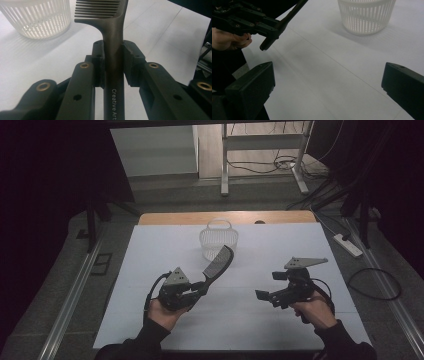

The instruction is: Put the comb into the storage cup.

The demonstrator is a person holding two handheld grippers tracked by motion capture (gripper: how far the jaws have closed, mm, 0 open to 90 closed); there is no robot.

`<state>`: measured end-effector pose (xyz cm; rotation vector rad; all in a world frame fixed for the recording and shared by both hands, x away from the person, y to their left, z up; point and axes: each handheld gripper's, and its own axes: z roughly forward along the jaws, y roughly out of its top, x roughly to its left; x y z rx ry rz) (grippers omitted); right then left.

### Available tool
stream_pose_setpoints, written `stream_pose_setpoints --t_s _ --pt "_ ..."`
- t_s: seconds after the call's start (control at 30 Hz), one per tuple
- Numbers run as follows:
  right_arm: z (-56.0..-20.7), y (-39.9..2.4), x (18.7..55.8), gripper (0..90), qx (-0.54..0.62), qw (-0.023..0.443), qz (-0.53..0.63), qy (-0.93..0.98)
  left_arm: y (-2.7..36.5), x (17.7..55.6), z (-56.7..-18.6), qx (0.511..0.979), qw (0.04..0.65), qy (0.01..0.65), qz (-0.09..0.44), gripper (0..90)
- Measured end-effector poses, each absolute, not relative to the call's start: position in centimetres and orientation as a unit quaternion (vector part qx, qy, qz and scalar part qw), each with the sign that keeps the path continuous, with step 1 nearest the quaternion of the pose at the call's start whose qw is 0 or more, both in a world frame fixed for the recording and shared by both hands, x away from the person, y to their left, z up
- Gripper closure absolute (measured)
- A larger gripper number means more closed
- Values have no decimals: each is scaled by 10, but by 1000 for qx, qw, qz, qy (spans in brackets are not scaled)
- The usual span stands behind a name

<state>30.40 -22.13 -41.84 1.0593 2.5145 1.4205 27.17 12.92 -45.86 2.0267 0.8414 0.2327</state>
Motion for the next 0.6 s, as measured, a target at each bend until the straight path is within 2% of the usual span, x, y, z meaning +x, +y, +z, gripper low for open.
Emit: stream_pose_setpoints --t_s 0.6 --pt "-416 -195 326 0 347 -3 464 815 121 274 -459 824 449 330 104 722"
